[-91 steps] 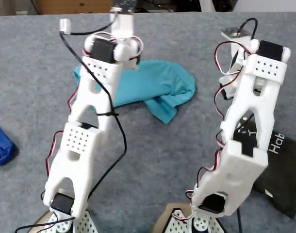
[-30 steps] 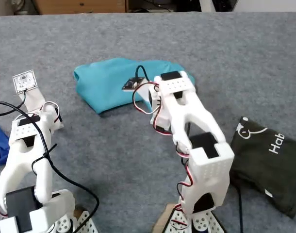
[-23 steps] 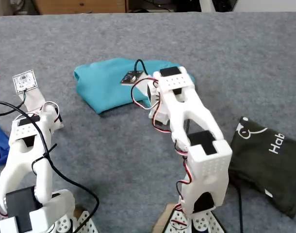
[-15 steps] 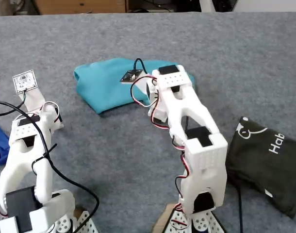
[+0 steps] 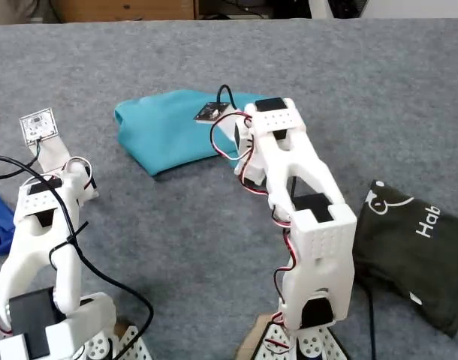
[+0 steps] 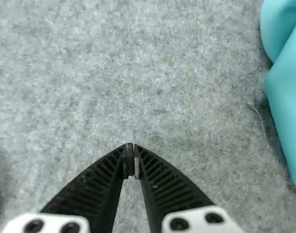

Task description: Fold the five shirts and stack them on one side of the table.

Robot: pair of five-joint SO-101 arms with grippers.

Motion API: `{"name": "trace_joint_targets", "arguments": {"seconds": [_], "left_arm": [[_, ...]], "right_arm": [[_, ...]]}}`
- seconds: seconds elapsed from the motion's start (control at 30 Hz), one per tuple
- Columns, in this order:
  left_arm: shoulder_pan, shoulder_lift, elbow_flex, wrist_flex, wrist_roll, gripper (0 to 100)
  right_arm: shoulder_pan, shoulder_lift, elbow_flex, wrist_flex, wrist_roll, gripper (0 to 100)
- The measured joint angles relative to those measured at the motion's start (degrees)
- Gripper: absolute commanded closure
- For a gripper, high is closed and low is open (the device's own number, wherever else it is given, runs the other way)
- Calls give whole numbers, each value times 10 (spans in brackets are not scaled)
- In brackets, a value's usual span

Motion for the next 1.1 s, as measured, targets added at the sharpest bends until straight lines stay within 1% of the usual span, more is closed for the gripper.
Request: {"name": "trace_joint_targets", "arguments": {"seconds": [0.13, 0.27, 0.43, 0.57, 0.7, 0.8, 0.9, 1.0, 1.1], "left_arm": [[0, 0, 0, 0, 0, 982], [6, 2, 0, -5, 0, 982], [6, 31, 0, -39, 0, 982], [6, 60, -4, -41, 0, 982], [6, 62, -5, -40, 0, 982], [6, 62, -27, 13, 0, 982], [9, 50, -70, 113, 0, 982], [32, 25, -107, 208, 0, 982], [63, -10, -124, 274, 0, 982]], "right_arm": [[7, 3, -4, -11, 0, 989], [25, 5, -4, -17, -1, 988], [30, 6, -8, -15, -11, 994], [43, -11, -24, 24, -27, 994], [44, -91, -61, 80, -42, 994], [44, -172, -102, 122, -44, 994], [44, -262, -146, 158, -44, 994], [44, -343, -193, 185, -44, 994], [44, -413, -245, 194, -58, 994]]}}
